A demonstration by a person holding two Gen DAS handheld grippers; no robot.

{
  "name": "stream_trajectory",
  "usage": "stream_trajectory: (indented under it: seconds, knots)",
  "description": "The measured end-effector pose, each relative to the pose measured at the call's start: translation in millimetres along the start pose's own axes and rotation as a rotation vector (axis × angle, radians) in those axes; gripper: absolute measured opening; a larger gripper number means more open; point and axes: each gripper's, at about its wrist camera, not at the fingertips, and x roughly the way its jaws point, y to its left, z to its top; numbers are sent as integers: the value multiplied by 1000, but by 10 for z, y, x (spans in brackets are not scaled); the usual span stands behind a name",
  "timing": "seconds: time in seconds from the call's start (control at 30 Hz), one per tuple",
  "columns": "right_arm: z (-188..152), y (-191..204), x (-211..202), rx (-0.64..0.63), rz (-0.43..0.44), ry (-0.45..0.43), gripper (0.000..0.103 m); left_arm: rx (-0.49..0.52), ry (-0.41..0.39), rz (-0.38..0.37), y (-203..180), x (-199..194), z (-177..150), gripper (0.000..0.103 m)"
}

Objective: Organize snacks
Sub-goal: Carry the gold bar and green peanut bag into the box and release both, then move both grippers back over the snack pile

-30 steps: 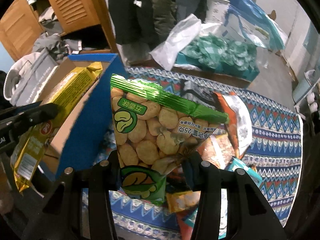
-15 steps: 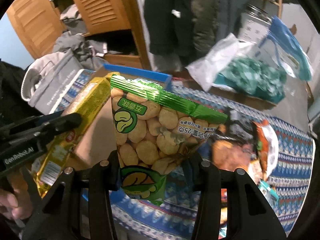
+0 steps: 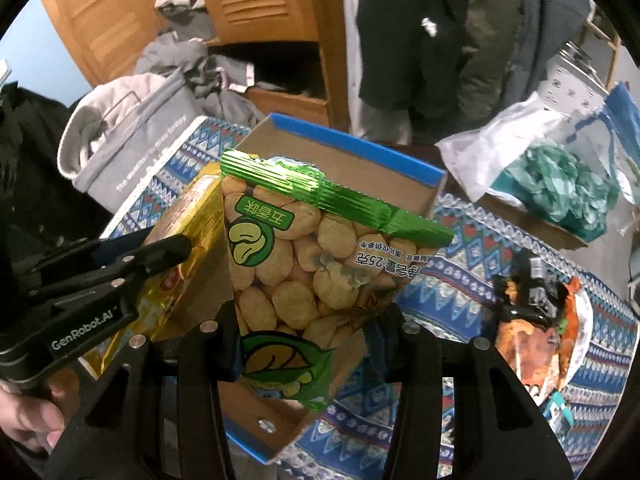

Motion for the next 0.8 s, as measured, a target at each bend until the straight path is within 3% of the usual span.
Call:
stream_trajectory:
  seconds: [0.27, 0.33, 0.37, 0.5, 0.63, 0.8]
  knots:
    - [-3, 86, 235, -29, 5, 56, 49, -5, 27, 30, 117, 148, -48, 29]
    - [-2, 64, 236, -20, 10, 57, 56, -1, 21, 37, 103, 156, -41, 29]
    - [-3, 54, 229, -19, 9, 55, 65, 2, 8, 39, 92, 141, -35, 30]
    - [-11, -8, 146, -13, -13, 26, 78, 1, 0, 36, 53, 115, -20, 42]
    - [-20, -99, 50, 4, -22, 8, 80, 10, 8, 31, -1, 114, -22, 42]
    - [-68, -250, -81, 39, -49, -1, 82, 32, -3, 40, -114, 82, -47, 54]
